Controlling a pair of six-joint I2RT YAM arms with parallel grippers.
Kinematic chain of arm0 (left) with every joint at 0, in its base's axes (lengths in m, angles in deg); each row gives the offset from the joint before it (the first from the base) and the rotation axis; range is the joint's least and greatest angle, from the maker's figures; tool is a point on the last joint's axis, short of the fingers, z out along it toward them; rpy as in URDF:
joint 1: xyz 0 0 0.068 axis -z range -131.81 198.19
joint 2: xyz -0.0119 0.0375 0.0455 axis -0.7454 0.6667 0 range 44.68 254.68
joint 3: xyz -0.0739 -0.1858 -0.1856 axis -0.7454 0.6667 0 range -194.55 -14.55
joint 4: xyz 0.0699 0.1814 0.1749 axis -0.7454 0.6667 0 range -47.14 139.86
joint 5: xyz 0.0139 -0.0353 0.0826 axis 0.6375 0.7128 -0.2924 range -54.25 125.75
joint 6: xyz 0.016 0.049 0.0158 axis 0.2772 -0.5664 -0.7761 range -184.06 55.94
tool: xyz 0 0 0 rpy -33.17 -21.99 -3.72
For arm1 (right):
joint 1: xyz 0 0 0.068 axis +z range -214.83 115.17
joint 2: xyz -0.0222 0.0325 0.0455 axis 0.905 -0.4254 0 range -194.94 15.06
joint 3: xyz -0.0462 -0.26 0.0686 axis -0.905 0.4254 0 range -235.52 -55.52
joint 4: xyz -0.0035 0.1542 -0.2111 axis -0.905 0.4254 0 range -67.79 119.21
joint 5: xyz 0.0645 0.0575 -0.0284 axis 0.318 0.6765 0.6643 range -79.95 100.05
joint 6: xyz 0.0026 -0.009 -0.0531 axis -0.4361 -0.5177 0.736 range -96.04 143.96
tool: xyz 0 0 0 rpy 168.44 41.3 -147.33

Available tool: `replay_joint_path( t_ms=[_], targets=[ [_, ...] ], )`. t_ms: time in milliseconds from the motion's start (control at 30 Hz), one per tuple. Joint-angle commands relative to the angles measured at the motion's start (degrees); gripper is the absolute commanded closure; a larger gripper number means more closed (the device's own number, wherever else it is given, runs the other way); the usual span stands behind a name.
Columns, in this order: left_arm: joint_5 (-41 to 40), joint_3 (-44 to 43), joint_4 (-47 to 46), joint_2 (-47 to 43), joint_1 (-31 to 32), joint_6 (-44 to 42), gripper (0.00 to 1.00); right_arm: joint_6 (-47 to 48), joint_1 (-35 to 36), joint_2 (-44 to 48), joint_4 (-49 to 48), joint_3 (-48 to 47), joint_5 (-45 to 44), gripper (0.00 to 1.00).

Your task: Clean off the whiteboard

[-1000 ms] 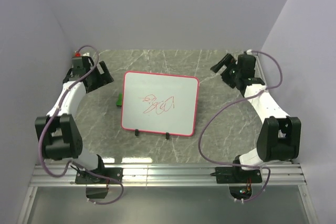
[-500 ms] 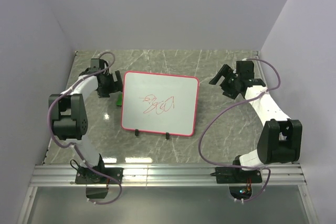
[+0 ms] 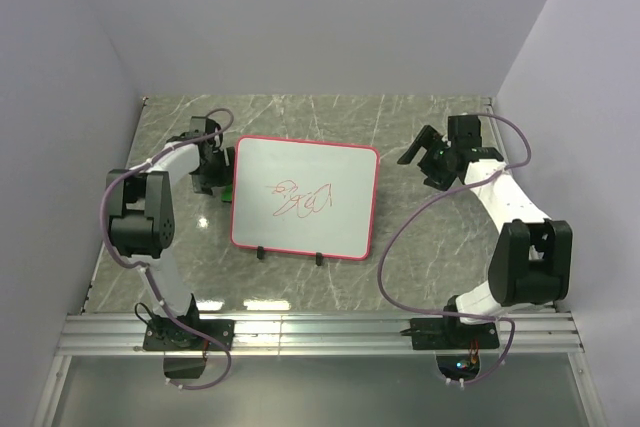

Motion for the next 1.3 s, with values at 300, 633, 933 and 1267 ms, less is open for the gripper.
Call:
replay_joint_path(
  t_ms=[300,633,933,1267],
  targets=[
    [-7.71,-2.52,3.74,2.31,0.97,-0.49,0.42,1.82,0.35,-2.0,2.46,-4.96,-0.84,0.0],
    [-9.81,-3.05,4.44,3.27,0.44,0.3,0.58,2.35,0.35,-0.68,2.02,-2.33,-1.02,0.0],
    [-11.31,-2.61,5.15,3.62,0.44,1.0,0.8,2.87,0.44,0.72,-1.05,-0.82,2.31,0.0],
    [-12.89,-2.7,6.03,4.41,0.53,1.79,0.43,2.18,0.44,0.99,-4.66,-2.06,8.12,0.0]
  ],
)
